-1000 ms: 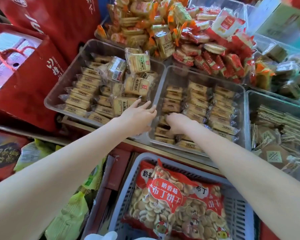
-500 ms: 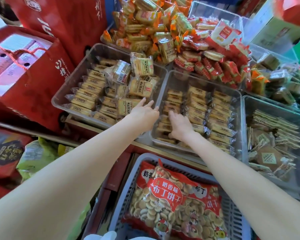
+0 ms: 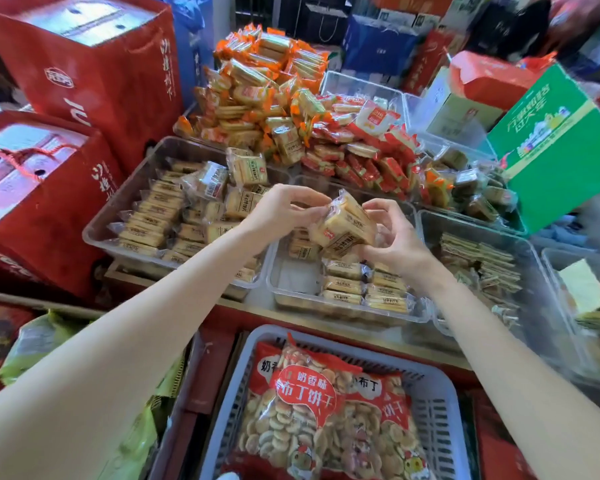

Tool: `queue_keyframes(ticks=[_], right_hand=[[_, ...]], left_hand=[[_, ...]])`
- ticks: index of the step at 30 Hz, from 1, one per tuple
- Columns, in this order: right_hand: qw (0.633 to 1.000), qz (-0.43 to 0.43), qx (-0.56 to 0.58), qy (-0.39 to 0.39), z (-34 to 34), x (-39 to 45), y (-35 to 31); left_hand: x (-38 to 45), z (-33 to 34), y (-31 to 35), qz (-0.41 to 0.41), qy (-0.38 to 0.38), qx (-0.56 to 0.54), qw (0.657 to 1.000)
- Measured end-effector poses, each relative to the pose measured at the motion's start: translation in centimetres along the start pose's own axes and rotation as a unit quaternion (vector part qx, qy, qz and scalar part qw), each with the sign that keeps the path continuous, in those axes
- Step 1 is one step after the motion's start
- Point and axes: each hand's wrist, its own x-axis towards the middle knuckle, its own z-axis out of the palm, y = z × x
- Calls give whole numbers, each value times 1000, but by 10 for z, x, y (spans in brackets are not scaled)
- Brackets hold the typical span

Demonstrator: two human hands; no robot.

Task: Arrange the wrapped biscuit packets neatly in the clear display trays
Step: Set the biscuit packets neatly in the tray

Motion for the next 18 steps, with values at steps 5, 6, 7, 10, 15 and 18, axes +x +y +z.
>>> queue_keyframes(ticks=[5,6,7,10,15,18], right_hand=[[999,-11,1,-32,-20,-7,-32],[999,-16,-2,-34,-25,-7,-38],[999,-24,-14,-34,-28,-7,-44],[995,-56,-78,-26,-35,-6,-60],[991,-84,-105,-21,-38,-6,-74],[987,-105,-122,-23,-39,-6,-81]], left_hand=[[3,-2,36,61,47,65,995],[3,-3,43,79,53,55,994],[2,-2,51,95,59,34,993],[2,-3,68,98,74,-21,992],[1,-17,80,79,58,-25,995],[-1,-23,82,100,90,4,991]])
